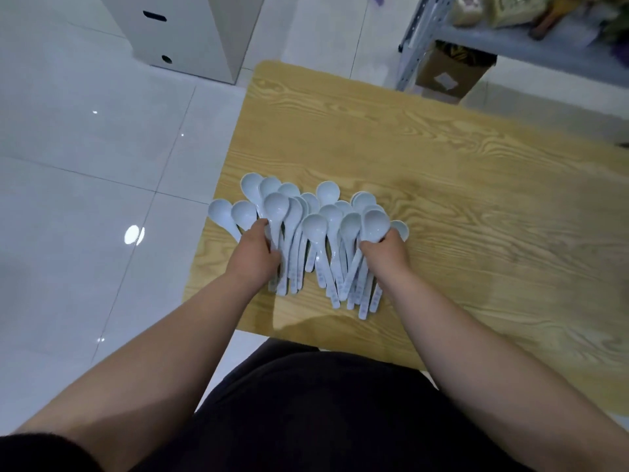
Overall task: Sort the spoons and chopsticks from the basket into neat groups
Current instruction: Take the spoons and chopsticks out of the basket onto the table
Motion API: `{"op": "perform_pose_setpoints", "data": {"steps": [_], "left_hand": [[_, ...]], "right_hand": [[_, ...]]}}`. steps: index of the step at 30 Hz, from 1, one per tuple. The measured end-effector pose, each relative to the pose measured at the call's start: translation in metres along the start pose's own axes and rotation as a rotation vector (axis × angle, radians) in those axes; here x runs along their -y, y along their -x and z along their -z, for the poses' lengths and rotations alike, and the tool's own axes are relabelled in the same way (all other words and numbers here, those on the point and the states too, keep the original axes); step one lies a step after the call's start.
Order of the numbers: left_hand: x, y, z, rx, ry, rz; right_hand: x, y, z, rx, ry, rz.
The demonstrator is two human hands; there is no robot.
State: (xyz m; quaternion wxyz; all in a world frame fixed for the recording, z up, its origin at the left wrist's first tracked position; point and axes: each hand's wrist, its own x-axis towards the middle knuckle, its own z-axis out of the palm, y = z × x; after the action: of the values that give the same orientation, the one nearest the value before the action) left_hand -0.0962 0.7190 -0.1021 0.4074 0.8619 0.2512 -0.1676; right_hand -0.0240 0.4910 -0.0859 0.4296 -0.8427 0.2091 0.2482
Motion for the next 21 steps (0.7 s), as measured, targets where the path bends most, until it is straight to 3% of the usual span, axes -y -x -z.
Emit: {"op": "perform_pose_setpoints", "data": {"steps": [7, 11, 15, 21], "left_hand": [[0.005, -0.008, -0.003, -0.06, -0.24, -0.167], [0.006, -0.01, 0.002, -0.009, -0.266, -0.201], [0.011, -0.004, 0.003, -0.075, -0.307, -0.263], [0.019, 0.0, 0.0, -0.021, -0.39, -0.319]], "right_hand": [[-0.018, 0.006, 0.0, -0.099, 0.085, 0.039], [-0.02, 0.008, 0.0, -0.076, 0.093, 0.073], [-0.031, 0.009, 0.006, -0.145, 0.22, 0.08], [-0.043, 0.011, 0.003, -0.068, 0.324, 0.094]]}}
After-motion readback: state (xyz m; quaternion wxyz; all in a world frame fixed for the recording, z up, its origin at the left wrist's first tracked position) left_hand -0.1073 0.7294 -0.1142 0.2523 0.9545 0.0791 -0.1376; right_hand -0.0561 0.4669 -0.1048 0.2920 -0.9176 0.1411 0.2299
